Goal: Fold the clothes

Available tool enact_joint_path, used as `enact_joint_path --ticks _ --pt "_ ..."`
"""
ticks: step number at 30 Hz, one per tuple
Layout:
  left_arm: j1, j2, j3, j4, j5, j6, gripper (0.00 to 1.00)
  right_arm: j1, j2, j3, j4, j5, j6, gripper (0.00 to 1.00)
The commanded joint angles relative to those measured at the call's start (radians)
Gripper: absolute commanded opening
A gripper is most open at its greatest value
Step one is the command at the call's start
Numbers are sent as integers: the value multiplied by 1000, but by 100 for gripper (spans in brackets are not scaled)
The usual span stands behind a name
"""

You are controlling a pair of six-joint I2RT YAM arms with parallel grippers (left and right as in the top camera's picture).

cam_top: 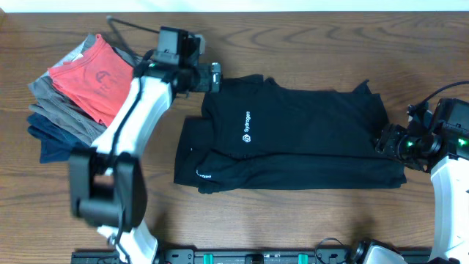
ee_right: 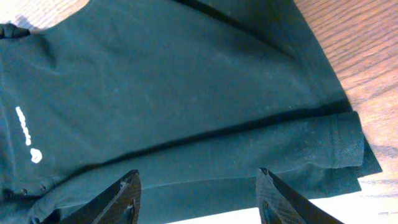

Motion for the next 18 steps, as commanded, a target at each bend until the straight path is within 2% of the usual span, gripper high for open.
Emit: enact_joint_path --ticks 1,7,13,15,18 --pt "-26 96 48 56 -5 70 95 -3 -2 5 -7 -24 -18 57" --pt "-63 211 50 220 -6 100 87 -4 -2 5 -6 -24 -18 57" --pt "-86 293 50 313 -6 99 85 -4 -2 5 -7 -16 -18 57" --pt "-89 311 50 325 -6 99 81 -4 -2 5 -6 -11 -19 57" --pt "-90 325 50 323 -6 99 68 -4 -2 5 0 -8 -18 57"
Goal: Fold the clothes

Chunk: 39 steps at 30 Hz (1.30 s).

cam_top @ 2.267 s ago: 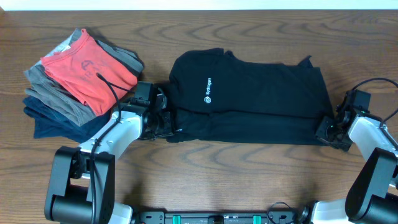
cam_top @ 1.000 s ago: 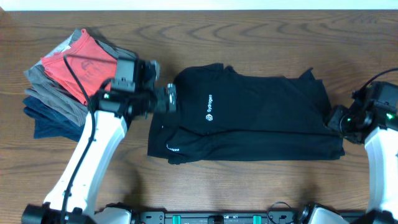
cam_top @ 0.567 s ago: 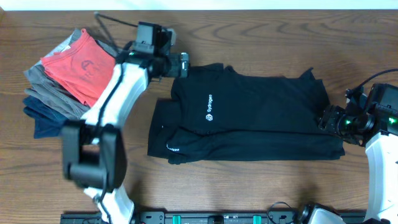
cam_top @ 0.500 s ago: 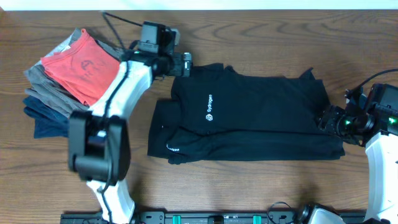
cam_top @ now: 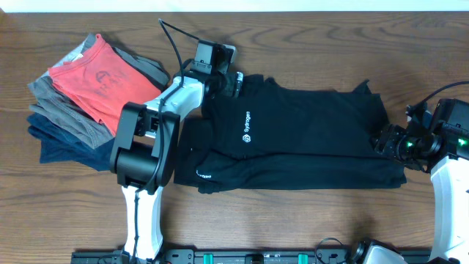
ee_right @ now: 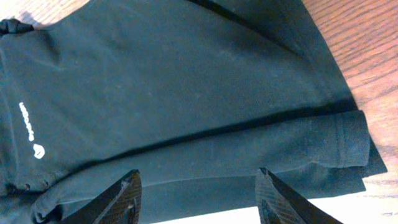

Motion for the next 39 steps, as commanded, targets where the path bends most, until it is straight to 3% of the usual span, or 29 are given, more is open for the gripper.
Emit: enact_joint_path --ticks 1,5,6,11,14,19,24,30,39 --pt "-1 24 22 -8 -5 14 58 -4 -2 5 6 3 -10 56" --pt "-1 19 23 -24 -5 0 9 -4 -2 5 17 4 -10 49" --pt "1 11 23 -25 -5 -21 6 -3 1 5 20 6 -10 45" --pt "4 -72 23 -53 25 -132 6 4 40 5 52 5 -38 37" --pt "3 -135 23 -80 60 -187 6 32 95 11 129 17 -63 48" --pt "3 -209 23 -181 105 -205 6 82 233 73 307 75 -50 51" --pt "3 -231 23 -315 105 -205 6 129 381 107 591 104 -51 59" --pt "3 -231 23 -454 105 -204 6 162 551 107 839 109 -14 56" --pt "3 -230 23 -486 105 -204 6 167 732 107 1030 111 44 53"
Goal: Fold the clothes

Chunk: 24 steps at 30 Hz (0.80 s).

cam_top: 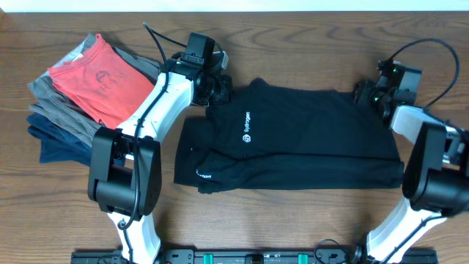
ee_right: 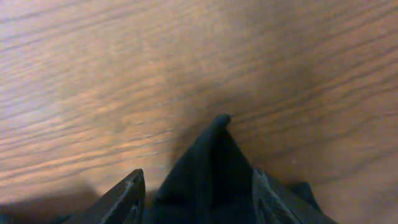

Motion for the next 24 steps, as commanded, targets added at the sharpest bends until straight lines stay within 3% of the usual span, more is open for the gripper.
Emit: enact_joint_path --ticks 1,12,16,18,24 --pt "2 2 10 -10 6 -10 6 10 29 10 25 5 27 52" --pt "2 2 10 -10 6 -10 6 23 100 10 81 0 30 44" --pt "2 2 10 -10 6 -10 6 31 102 10 81 1 30 24" --pt "2 2 10 -10 6 -10 6 29 102 10 78 1 30 1" --pt "8 0 10 -18 6 -9 6 13 63 13 31 1 30 1"
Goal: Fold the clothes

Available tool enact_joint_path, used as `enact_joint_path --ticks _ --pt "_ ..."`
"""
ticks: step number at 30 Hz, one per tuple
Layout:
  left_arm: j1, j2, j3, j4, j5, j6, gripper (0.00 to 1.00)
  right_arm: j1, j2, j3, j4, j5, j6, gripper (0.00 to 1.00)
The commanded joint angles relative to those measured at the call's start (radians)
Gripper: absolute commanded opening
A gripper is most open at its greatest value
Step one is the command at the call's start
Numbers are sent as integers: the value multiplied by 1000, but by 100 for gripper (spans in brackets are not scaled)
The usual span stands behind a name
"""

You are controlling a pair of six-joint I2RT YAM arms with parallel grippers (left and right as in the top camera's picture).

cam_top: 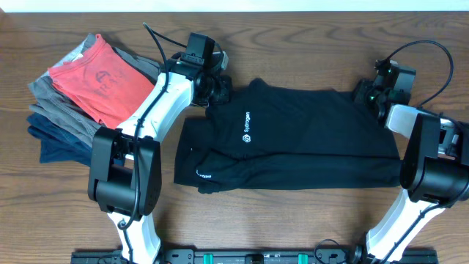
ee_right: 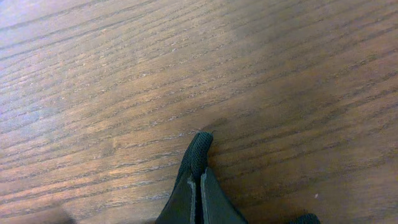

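Observation:
A black garment (cam_top: 293, 136) with a small white logo (cam_top: 247, 126) lies folded lengthwise across the middle of the table. My right gripper (ee_right: 198, 186) is at its far right corner (cam_top: 364, 94), jaws pressed together on a tip of black fabric (ee_right: 200, 146) that sticks out over bare wood. My left gripper (cam_top: 212, 88) rests on the garment's far left corner; the overhead view does not show how its jaws stand.
A stack of folded clothes with a red shirt (cam_top: 88, 73) on top sits at the far left of the wooden table (cam_top: 308, 37). Cables run from both wrists along the far edge.
My right gripper's fingers stood open on either side of the black fabric tip; now they are shut on it. The left arm and the garment have not visibly moved.
My right gripper first hung open over the garment's right end, and the left was by the far left shoulder. The left then sat slightly further right. Later both were at the garment's far corners, the right one open astride the tip it now pinches.

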Motion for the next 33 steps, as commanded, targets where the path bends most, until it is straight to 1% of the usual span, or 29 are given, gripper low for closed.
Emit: enact_joint_path --ticks 1,6,9,12,14,17,20,22,24,27,33 --pt "11 -1 10 -16 6 -9 6 -5 -27 -3 -59 0 4 1" --pt "31 -31 10 -49 7 -9 6 -52 -191 -2 -150 27 4 1" --pt "40 -77 10 -72 34 -9 6 -77 -317 -2 -262 28 11 1" --pt "40 -130 10 -131 63 -9 6 -89 -422 -2 -434 28 11 2" --pt "38 -160 10 -203 63 -9 6 -98 -481 -2 -578 52 11 2" --pt "38 -182 10 -327 63 -4 6 -109 -543 -2 -794 153 11 1" --pt "38 -182 7 -448 61 1 6 -121 -567 -2 -954 254 12 1" --pt "38 -182 0 -509 55 29 6 -130 -568 -3 -1029 316 22 1" --pt "38 -182 -5 -557 55 46 6 -140 -567 -3 -1083 375 42 1" --pt "38 -182 -11 -603 54 70 6 -154 -567 -3 -1119 427 45 1" --pt "34 -182 -55 -623 55 71 6 -164 -565 -4 -1130 430 64 1"
